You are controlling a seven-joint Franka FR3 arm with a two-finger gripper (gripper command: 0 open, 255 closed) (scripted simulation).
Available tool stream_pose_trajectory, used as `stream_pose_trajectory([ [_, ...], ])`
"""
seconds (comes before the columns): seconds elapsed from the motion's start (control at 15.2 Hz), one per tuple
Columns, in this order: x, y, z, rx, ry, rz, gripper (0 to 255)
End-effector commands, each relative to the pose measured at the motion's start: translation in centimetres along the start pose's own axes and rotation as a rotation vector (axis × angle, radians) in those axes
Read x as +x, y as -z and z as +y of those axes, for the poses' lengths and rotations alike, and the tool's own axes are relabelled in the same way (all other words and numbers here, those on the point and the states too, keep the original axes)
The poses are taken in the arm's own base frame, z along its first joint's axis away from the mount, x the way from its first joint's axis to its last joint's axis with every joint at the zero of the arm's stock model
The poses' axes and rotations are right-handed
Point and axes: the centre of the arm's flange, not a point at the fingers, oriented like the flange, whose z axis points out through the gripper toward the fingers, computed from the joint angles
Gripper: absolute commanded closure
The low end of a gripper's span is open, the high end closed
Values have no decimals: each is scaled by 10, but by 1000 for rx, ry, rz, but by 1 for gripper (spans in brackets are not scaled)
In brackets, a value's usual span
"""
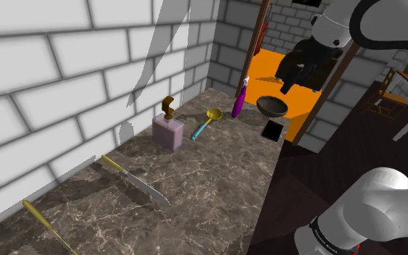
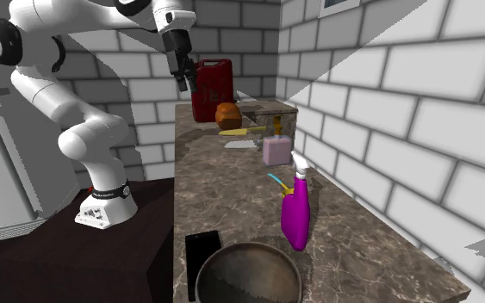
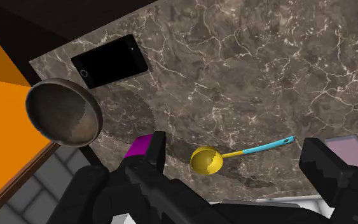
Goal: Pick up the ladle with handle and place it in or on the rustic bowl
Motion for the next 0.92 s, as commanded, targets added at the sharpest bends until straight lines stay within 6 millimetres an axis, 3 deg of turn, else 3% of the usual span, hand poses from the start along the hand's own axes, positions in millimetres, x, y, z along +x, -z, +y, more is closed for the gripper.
stream_pose_trajectory([
  [0.0,0,0,0,0,0,0,0],
  [0.46,57,-66,-50,-39,-236,-63,0],
  [0.86,111,-127,-79,-73,-438,-116,0],
])
